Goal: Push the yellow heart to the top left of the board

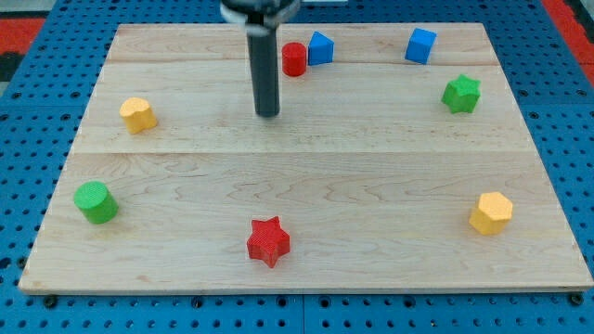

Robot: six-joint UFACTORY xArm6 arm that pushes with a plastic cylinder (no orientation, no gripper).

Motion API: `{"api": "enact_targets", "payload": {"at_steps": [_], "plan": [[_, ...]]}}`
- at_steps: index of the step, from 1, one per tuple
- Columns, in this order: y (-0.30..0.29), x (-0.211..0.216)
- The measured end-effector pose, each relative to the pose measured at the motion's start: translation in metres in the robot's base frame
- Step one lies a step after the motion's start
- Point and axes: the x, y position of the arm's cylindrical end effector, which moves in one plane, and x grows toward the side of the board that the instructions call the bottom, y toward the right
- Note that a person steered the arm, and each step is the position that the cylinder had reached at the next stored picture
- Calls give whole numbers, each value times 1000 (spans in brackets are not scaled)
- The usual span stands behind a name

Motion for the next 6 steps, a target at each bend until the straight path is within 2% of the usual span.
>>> {"api": "enact_targets", "payload": {"at_steps": [1,2,3,4,6], "plan": [[-101,7],[-150,-14],[-138,11],[-179,-6],[-153,-99]]}}
